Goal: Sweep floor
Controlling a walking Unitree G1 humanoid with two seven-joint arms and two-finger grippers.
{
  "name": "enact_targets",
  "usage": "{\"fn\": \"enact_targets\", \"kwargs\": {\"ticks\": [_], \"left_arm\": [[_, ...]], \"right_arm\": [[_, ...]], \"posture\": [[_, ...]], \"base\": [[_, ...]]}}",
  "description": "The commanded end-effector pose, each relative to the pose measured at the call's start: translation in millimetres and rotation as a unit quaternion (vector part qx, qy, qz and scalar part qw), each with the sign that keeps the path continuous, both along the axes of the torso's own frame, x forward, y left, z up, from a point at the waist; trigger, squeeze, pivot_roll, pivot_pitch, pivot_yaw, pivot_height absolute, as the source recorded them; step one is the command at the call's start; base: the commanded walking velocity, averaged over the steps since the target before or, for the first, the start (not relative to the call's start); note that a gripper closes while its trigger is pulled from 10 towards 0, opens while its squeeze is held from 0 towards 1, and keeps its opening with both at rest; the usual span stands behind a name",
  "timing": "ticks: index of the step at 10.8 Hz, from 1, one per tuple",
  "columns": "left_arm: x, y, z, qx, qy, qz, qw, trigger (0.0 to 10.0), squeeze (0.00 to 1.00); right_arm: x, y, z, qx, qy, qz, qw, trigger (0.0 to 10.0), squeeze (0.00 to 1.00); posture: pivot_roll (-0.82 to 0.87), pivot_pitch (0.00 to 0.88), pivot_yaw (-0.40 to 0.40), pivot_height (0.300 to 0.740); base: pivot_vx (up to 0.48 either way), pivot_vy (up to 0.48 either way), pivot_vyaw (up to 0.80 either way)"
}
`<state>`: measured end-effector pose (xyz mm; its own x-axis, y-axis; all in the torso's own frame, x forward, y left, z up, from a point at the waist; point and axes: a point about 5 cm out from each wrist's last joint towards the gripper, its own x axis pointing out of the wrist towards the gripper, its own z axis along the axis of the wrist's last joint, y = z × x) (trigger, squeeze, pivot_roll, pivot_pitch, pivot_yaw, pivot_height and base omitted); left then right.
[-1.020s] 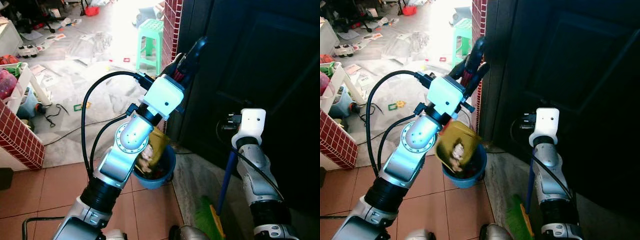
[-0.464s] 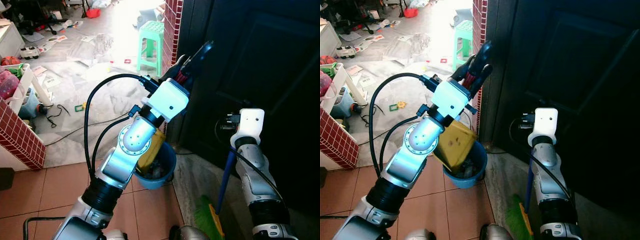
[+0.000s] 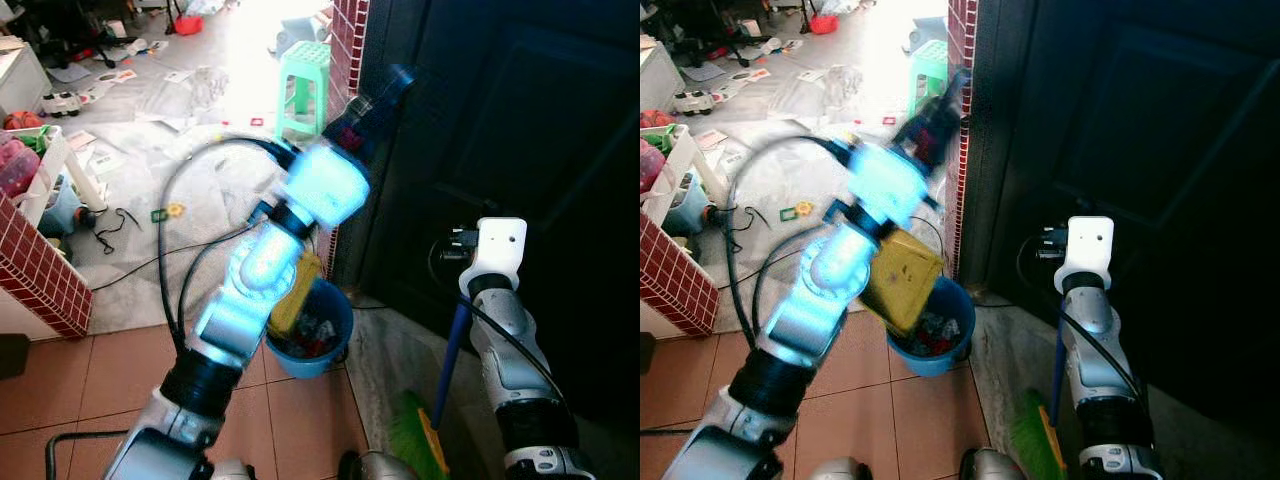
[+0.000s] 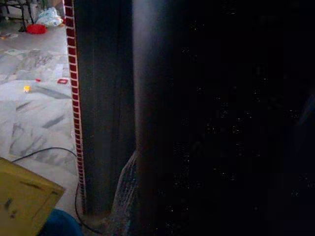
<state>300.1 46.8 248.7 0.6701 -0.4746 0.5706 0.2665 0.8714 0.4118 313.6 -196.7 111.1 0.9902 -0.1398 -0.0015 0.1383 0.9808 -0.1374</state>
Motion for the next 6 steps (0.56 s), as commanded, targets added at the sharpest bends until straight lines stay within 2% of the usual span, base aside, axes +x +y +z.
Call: {"fn": "enact_targets", "kwargs": {"ticks": [1,2,3,4,6], "left_arm": [[0.3,5.4,21,-0.019,-0.040,0.015,0.999,10.0,0.00],[-1.2,5.3,24,-0.013,-0.052,0.016,0.998,10.0,0.00],[-1.3,4.3,21,-0.039,-0.028,0.010,0.999,10.0,0.00],[0.3,10.5,27,-0.050,-0.033,0.026,0.998,10.0,0.00],[8.3,45.8,62,-0.083,-0.086,0.101,0.988,10.0,0.00]], "right_arm": [[3.6,1.4,8,0.000,-0.019,0.001,1.000,10.0,0.00],[2.8,0.6,8,-0.001,-0.018,0.002,1.000,10.0,0.00],[3.5,1.3,8,-0.001,-0.018,0.004,1.000,10.0,0.00],[4.3,2.1,9,-0.001,-0.019,0.004,1.000,10.0,0.00],[4.4,1.9,8,0.000,-0.018,0.004,1.000,10.0,0.00]], "posture": [[-0.04,0.026,-0.016,0.740],[-0.04,0.027,-0.020,0.740],[-0.04,0.028,-0.020,0.740],[-0.04,0.029,-0.019,0.740],[-0.04,0.027,-0.021,0.740]], "base": [[0.000,0.000,0.00],[0.000,0.000,0.00],[0.000,0.000,0.00],[0.000,0.000,0.00],[0.000,0.000,0.00]]}}
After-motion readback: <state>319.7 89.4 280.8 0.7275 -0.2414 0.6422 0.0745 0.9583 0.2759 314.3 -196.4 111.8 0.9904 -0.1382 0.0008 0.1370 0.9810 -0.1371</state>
